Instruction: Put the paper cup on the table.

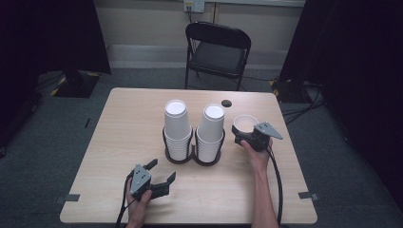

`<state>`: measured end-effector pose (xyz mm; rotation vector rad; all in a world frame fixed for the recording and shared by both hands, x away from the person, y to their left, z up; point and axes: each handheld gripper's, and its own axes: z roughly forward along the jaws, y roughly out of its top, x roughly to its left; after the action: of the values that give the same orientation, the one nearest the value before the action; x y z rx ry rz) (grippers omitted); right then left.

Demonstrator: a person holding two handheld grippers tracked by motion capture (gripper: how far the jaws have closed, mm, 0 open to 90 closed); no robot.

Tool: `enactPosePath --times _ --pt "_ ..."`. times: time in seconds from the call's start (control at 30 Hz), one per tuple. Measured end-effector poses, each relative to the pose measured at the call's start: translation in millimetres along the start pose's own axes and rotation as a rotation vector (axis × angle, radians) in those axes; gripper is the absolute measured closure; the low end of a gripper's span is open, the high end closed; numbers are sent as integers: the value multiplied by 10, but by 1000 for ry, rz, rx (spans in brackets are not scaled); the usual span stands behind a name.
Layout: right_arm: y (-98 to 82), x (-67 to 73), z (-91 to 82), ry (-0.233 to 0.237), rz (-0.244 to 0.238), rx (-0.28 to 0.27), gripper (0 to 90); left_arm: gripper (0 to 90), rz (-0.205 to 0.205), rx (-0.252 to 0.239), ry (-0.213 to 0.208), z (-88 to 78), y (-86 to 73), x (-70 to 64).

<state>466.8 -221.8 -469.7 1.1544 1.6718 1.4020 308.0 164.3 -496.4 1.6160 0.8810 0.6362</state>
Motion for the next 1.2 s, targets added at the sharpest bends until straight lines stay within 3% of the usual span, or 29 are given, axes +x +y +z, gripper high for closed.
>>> enactPosePath --times 0.37,0.6,0.77,1.13,1.2 --pt "-100 48 63 11 -4 31 102 158 -1 -4 7 -6 -2 -3" --pt "-112 49 26 14 18 39 97 158 -1 -7 10 -9 -3 0" --pt "-117 64 11 13 6 60 94 158 -4 -11 8 -13 -6 -5" --pt "-175 69 19 -8 -21 217 129 159 -2 -8 6 -9 -4 -3" --pt "-218 54 -6 -2 -13 273 138 158 1 -6 5 -10 -3 3"
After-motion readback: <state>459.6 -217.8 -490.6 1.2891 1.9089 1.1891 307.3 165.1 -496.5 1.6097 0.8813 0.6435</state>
